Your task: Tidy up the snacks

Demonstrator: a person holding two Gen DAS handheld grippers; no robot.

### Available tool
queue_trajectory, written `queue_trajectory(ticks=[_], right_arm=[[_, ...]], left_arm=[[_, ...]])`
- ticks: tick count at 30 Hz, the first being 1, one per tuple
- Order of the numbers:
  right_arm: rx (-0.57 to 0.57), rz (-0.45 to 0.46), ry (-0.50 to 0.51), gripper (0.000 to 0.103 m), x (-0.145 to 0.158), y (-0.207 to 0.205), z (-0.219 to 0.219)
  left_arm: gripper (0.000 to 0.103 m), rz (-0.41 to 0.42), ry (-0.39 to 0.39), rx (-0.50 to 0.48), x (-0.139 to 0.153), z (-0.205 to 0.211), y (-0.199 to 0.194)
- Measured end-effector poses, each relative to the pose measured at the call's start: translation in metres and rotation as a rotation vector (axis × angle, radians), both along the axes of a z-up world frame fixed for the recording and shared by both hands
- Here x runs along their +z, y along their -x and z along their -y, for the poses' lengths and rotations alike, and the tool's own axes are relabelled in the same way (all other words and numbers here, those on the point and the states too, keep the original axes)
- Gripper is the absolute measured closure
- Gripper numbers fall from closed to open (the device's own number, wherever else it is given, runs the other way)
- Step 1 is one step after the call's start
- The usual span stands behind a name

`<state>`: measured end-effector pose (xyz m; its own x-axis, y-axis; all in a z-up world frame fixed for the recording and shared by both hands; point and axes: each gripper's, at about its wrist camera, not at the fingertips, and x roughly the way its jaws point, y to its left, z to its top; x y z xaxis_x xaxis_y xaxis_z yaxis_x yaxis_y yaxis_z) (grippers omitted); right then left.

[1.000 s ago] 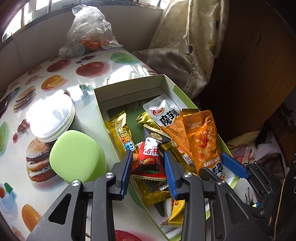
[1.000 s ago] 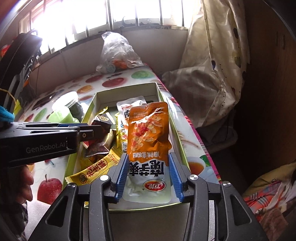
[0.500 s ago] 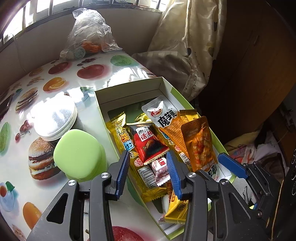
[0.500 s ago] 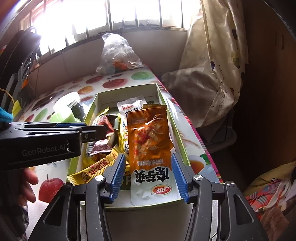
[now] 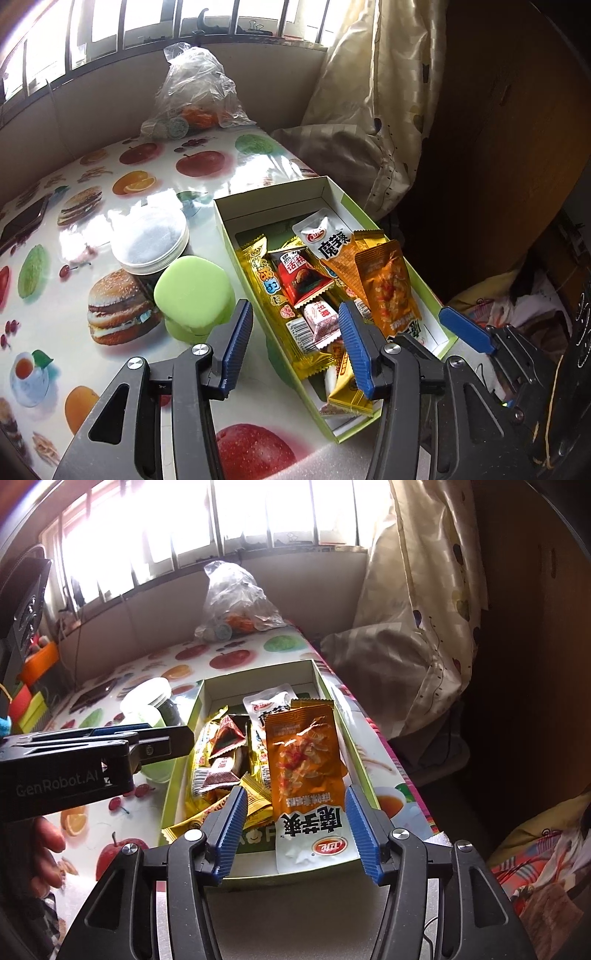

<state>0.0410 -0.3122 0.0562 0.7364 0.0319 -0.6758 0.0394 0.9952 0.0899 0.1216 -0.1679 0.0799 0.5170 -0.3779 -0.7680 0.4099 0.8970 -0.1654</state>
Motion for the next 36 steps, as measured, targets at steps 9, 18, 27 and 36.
queue_trajectory(ticks=[9, 18, 27, 36], right_arm=[[-0.014, 0.007, -0.002, 0.048, 0.007, 0.019, -0.007], [-0.020, 0.010, 0.005, 0.048, 0.007, 0.042, -0.017], [-0.058, -0.023, 0.006, 0.048, -0.007, 0.065, -0.021], [-0.078, -0.108, 0.049, 0.048, -0.034, 0.075, -0.029]], left_arm=[[0.053, 0.030, -0.021, 0.021, 0.001, -0.018, 0.028], [0.053, 0.036, -0.053, 0.027, -0.012, -0.032, 0.056], [0.053, 0.028, -0.092, 0.031, -0.032, -0.044, 0.080], [0.053, -0.037, -0.118, 0.022, -0.059, -0.048, 0.096]])
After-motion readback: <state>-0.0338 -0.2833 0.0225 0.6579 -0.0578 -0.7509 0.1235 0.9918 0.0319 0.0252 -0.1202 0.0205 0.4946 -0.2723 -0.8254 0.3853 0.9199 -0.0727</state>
